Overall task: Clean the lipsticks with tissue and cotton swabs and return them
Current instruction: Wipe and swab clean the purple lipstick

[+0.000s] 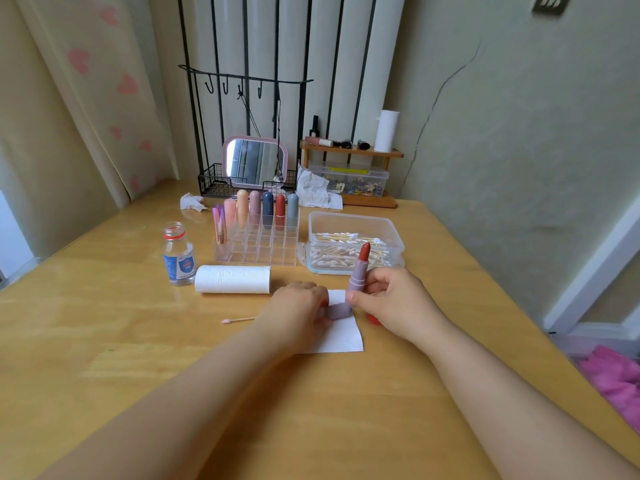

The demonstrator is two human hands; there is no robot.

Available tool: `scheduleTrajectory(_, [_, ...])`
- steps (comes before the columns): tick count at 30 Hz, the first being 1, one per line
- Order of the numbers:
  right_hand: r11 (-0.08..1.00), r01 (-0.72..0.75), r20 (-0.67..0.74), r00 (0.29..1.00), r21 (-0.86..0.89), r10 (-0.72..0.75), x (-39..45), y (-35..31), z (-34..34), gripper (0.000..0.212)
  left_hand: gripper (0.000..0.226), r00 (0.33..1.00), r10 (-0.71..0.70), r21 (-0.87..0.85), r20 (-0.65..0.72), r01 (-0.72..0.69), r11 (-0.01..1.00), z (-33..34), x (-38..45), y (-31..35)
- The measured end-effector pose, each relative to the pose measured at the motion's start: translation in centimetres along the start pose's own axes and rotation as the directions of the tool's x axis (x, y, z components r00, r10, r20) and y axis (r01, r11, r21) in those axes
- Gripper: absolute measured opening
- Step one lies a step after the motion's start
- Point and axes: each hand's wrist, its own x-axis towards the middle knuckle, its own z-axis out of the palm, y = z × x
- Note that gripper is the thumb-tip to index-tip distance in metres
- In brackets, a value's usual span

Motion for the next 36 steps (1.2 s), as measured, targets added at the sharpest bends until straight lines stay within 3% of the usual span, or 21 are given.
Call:
scheduleTrajectory(4, [1.0,-0.004,-0.014,1.0,0.017,0.004,-0.4,0.5,-0.6,0.008,0.027,0.987,-0.129,-0.038,-0.092,0.126,0.991,-0.5,1.0,0.2])
scheduleTrajectory(7, [0.999,-0.019,0.006,1.0,0.038,0.019,-0.6,0.6,-0.8,0.011,0.024,0.975,-0.219,-0.02,-0.043,0.218,0.976,-1.4,2.2,0.2])
scheduleTrajectory(12, [1.0,-0.028,0.019,0.999,-0.003,0.028,-0.9,1.0,-0.6,0.012,0.037,0.969,-0.242,0.021,0.047,0.242,0.97,-1.6,3.1,0.8])
scheduleTrajectory(16, [1.0,-0.025,0.024,0.999,-0.005,0.025,-1.1,1.1,-0.4,0.008,0.024,0.95,-0.306,0.052,0.053,0.304,0.951,-1.7,1.8,0.4])
scheduleTrajectory(18, [1.0,-0.025,0.026,0.999,0.01,0.025,-1.1,1.1,-0.4,0.007,0.037,0.949,-0.298,0.086,0.106,0.29,0.953,-2.0,1.3,0.5])
scheduleTrajectory(22, [0.999,-0.02,0.039,0.999,0.029,0.019,-1.4,0.7,-0.1,0.007,0.044,0.945,-0.263,-0.008,0.193,0.27,0.963,-2.4,1.3,0.1])
scheduleTrajectory(25, [0.999,-0.001,0.041,0.999,0.042,0.0,-2.0,0.3,-0.1,0.006,0.041,0.953,-0.27,-0.048,0.138,0.279,0.959,-2.5,1.0,0.6])
scheduleTrajectory(27, [0.997,0.016,0.055,0.998,0.079,-0.021,-2.4,0.0,-0.2,0.005,0.017,0.952,-0.303,-0.156,0.03,0.304,0.94,-3.1,0.4,1.1])
scheduleTrajectory(30, [0.985,0.06,0.08,0.994,0.165,-0.074,-3.0,-0.8,0.0,0.001,0.008,0.926,-0.372,-0.518,-0.072,0.284,0.807,-4.0,-1.1,1.6])
scheduleTrajectory(32, [0.969,0.088,0.098,0.989,0.231,-0.113,-3.4,-1.5,0.5,0.002,0.016,0.909,-0.402,-0.694,-0.111,0.219,0.686,-4.2,-2.5,1.6])
scheduleTrajectory(36, [0.947,0.145,0.112,0.977,0.287,-0.184,-4.1,-2.7,2.1,0.007,0.036,0.884,-0.409,-0.804,-0.226,0.068,0.591,-3.5,-4.6,0.9])
